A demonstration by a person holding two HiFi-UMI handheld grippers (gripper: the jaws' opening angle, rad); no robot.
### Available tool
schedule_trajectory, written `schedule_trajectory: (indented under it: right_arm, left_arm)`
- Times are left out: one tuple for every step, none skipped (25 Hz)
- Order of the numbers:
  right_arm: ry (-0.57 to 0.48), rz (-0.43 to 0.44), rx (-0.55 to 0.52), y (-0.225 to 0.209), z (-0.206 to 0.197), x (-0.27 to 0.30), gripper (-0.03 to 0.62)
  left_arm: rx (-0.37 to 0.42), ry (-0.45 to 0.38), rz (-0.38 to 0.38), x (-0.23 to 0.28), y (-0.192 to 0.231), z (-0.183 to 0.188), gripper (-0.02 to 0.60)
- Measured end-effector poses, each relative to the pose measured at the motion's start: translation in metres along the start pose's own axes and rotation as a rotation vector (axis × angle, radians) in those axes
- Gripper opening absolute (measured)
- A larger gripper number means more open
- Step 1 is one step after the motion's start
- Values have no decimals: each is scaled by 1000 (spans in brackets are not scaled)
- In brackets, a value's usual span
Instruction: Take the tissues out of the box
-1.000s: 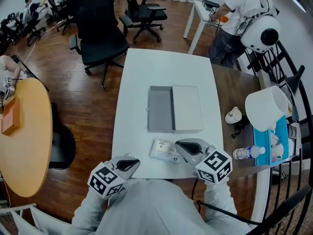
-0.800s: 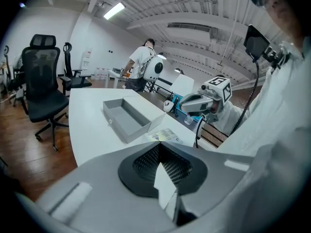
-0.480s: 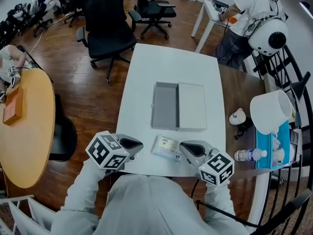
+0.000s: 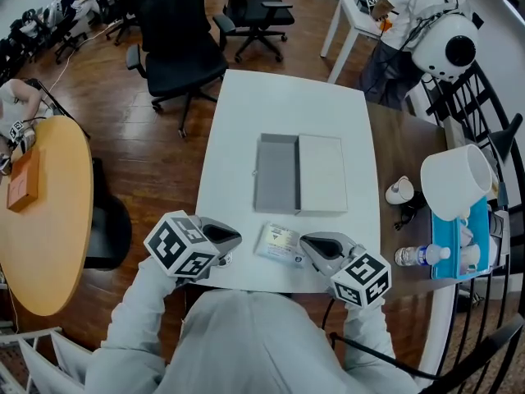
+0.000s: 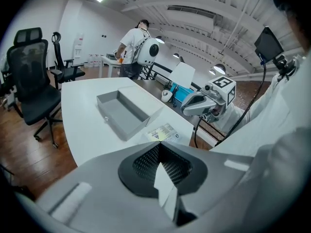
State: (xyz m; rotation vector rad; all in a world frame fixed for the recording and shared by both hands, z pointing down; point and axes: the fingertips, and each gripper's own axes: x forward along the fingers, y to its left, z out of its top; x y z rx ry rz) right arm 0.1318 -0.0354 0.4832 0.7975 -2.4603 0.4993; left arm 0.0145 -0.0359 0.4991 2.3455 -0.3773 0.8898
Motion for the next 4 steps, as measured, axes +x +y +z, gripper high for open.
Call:
schedule_trajectory:
  right_arm:
    - [0,0,1,0,0,0,3]
    - [0,1,2,-1,-1,-1,2]
    - [1,1,3,-1,-1,-1,2]
    - [1,1,4,-1,-1,-2,3]
  left_arm:
    - [3,1,2,0,0,1,14]
    - [5,2,4,0,0,2,14]
    - [8,3,5,1,0,3,14]
    - [10,3,6,1,0,4,14]
